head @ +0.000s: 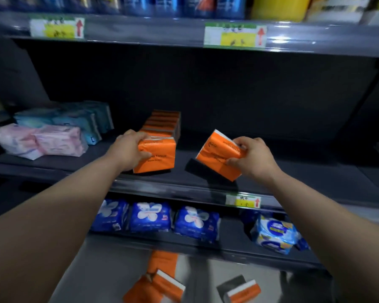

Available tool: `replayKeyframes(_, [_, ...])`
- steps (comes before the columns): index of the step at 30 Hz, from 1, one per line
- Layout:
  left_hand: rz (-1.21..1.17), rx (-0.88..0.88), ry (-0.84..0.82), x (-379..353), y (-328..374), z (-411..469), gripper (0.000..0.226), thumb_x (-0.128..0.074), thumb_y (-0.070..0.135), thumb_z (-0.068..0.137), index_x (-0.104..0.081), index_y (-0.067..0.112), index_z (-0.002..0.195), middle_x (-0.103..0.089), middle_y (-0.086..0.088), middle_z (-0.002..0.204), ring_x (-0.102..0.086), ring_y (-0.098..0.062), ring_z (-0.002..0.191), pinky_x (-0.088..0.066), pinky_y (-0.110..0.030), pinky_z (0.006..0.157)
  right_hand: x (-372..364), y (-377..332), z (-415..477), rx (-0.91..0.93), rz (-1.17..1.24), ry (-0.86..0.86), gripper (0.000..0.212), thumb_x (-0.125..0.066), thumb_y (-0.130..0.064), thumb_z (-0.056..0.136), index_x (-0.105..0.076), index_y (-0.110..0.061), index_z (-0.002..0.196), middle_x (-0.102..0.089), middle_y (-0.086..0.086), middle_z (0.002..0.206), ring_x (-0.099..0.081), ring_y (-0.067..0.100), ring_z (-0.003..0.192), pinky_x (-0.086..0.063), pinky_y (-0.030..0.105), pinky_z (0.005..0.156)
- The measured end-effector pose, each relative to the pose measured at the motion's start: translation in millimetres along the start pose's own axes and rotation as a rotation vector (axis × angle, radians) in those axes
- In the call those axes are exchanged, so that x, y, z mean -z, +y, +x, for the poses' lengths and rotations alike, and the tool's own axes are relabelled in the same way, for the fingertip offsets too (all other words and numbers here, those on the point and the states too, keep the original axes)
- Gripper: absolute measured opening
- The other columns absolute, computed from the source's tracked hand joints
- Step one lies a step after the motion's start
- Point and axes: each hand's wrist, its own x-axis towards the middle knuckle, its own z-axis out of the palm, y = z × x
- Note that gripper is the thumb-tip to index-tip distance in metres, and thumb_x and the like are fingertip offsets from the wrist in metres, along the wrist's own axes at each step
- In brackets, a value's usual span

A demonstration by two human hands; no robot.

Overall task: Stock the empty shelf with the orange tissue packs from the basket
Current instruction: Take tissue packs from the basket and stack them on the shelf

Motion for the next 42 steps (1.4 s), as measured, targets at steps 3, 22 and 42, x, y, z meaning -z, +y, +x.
replayKeyframes(3, [0.012,-0.029,-0.020,-6.9,-14.1,13.9,0.051,-0.072,0.029,0.080,-0.052,0.030,0.127,-0.045,0.002,0.114,-0.042,-0.026,0.114,-0.037,-0.039,0.098,-11.5,-6.0,14.0,-0.003,-0.016,-0.014,0.041,-0.073,-0.019,0.077,-0.058,-0.027,0.114,-0.038,0.000,0.106,-0.043,0.015,0.089,-0.037,0.027,0.081])
replayKeyframes(22, [-0.089,0.021,0.085,-25.0,-45.3,45.3,0.043,-0.079,0.025,0.073,-0.044,0.021,0.098,-0.035,0.000,0.106,-0.047,-0.019,0.089,-0.043,-0.032,0.078,-57.6,-20.5,36.5,0.015,0.018,-0.136,0.046,-0.079,-0.022,0.073,-0.057,-0.027,0.114,-0.048,0.000,0.109,-0.051,0.017,0.098,-0.044,0.030,0.079])
replayKeyframes(42, [0.164,-0.014,0.171,9.9,-83.3,-12.7,0.032,-0.053,0.024,0.091,-0.056,0.015,0.122,-0.059,-0.008,0.119,-0.056,-0.026,0.107,-0.047,-0.038,0.082,-161.1,-84.8,40.0,0.408,-0.338,-0.007,0.046,-0.073,-0.037,0.075,-0.059,-0.024,0.117,-0.055,-0.001,0.114,-0.042,0.021,0.110,-0.032,0.032,0.094])
